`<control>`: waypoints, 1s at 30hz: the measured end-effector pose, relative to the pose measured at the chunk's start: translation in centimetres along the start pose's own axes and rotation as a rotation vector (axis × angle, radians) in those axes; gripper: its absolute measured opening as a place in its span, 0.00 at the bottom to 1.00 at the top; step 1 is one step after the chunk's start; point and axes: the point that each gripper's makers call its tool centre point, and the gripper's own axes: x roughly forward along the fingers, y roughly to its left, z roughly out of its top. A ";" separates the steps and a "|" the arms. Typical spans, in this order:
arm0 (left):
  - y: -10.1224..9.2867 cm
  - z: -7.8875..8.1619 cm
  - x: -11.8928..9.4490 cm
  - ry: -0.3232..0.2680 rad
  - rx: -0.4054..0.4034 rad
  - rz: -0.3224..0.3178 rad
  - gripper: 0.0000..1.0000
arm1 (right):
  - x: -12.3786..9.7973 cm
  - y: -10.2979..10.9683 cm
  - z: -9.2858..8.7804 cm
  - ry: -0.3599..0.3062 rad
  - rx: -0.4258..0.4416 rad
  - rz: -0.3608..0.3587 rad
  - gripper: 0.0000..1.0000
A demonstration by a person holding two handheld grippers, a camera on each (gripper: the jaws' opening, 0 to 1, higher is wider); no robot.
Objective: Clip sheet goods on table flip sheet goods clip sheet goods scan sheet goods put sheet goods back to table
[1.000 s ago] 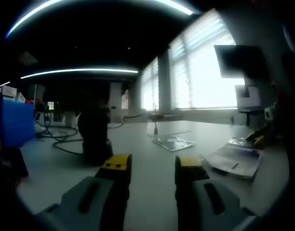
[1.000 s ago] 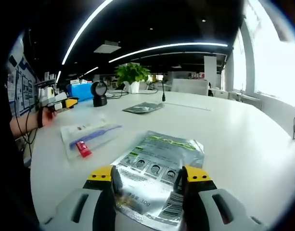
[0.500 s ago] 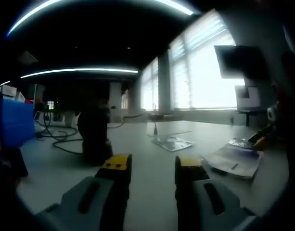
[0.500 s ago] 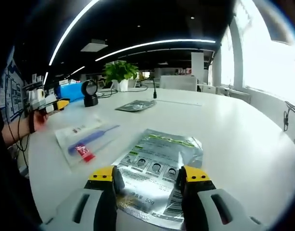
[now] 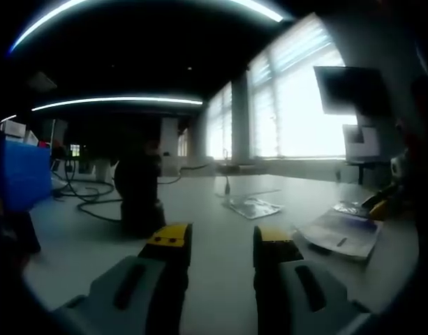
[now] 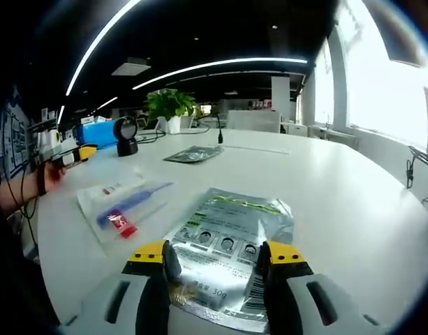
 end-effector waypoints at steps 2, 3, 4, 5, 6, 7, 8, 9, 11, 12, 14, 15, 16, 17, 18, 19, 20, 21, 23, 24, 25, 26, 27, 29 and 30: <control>-0.1 0.0 0.0 0.003 0.006 -0.003 0.28 | 0.0 -0.1 0.0 -0.006 0.003 -0.001 0.48; -0.2 0.0 0.0 0.003 0.008 -0.003 0.28 | 0.0 -0.2 -0.1 -0.010 0.005 0.000 0.48; -0.2 -0.1 0.0 0.005 0.011 -0.003 0.28 | 0.0 -0.2 0.0 -0.014 0.006 0.001 0.48; -0.2 -0.1 0.0 0.005 0.013 -0.003 0.28 | 0.0 -0.2 0.0 -0.016 0.008 0.001 0.48; -0.2 -0.1 0.0 0.005 0.013 -0.003 0.28 | 0.0 -0.2 0.0 -0.016 0.008 0.001 0.48; -0.2 -0.1 0.0 0.005 0.012 -0.003 0.28 | 0.0 -0.2 0.0 -0.012 0.005 0.001 0.48; -0.2 -0.1 0.0 0.005 0.012 -0.003 0.28 | 0.0 -0.2 0.1 -0.005 0.001 0.000 0.48; -0.2 -0.1 0.0 0.006 0.011 -0.003 0.28 | 0.0 -0.1 0.1 -0.001 -0.003 0.001 0.48; -0.2 -0.1 0.0 0.007 0.014 -0.004 0.28 | -0.1 0.1 0.4 0.001 -0.024 0.006 0.45; -0.2 -0.2 0.0 0.008 0.016 -0.006 0.28 | -0.1 -0.1 0.8 -0.017 -0.018 -0.003 0.43; -0.2 -0.2 0.0 0.008 0.021 -0.007 0.28 | -0.3 -0.5 2.0 -0.069 0.020 -0.016 0.43; -0.2 -0.2 0.0 0.008 0.023 -0.007 0.28 | -0.5 -0.6 2.5 -0.087 0.043 -0.011 0.43; -0.2 -0.2 -0.1 0.008 0.024 -0.007 0.28 | -0.5 -0.7 2.9 -0.101 0.067 -0.005 0.43; -0.2 -0.1 -0.1 0.006 0.026 -0.007 0.28 | -0.6 -1.0 3.2 -0.104 0.073 -0.006 0.43; -0.2 -0.1 -0.1 0.004 0.027 -0.005 0.28 | -0.6 -1.1 3.4 -0.107 0.069 -0.006 0.43; -0.2 -0.1 -0.1 0.002 0.027 -0.004 0.28 | -0.5 -1.4 3.5 -0.108 0.063 -0.005 0.43; -0.1 0.0 -0.1 0.000 0.026 -0.003 0.28 | -0.4 -1.6 3.7 -0.106 0.046 -0.008 0.43; -0.1 0.0 -0.2 -0.002 0.024 -0.002 0.28 | -0.4 -1.8 3.9 -0.108 0.035 -0.012 0.43; 0.0 0.1 -0.2 -0.005 0.018 -0.002 0.28 | -0.3 -2.2 4.2 -0.110 0.025 -0.017 0.42; 0.0 0.1 -0.2 -0.006 0.017 -0.001 0.28 | -0.3 -2.3 4.3 -0.110 0.021 -0.016 0.42; 0.0 0.1 -0.2 -0.006 0.016 -0.002 0.28 | -0.2 -2.4 4.4 -0.113 0.019 -0.014 0.42; 0.0 0.1 -0.2 -0.006 0.017 -0.002 0.28 | -0.2 -2.5 4.5 -0.117 0.021 -0.013 0.42; 0.0 0.1 -0.2 -0.006 0.018 -0.003 0.28 | -0.1 -2.7 4.6 -0.122 0.030 -0.015 0.42; 0.0 0.1 -0.1 -0.009 0.018 -0.003 0.28 | 0.0 -3.0 4.8 -0.131 0.042 -0.018 0.41; 0.0 0.1 -0.1 -0.009 0.017 -0.003 0.28 | 0.1 -3.1 4.9 -0.134 0.044 -0.019 0.41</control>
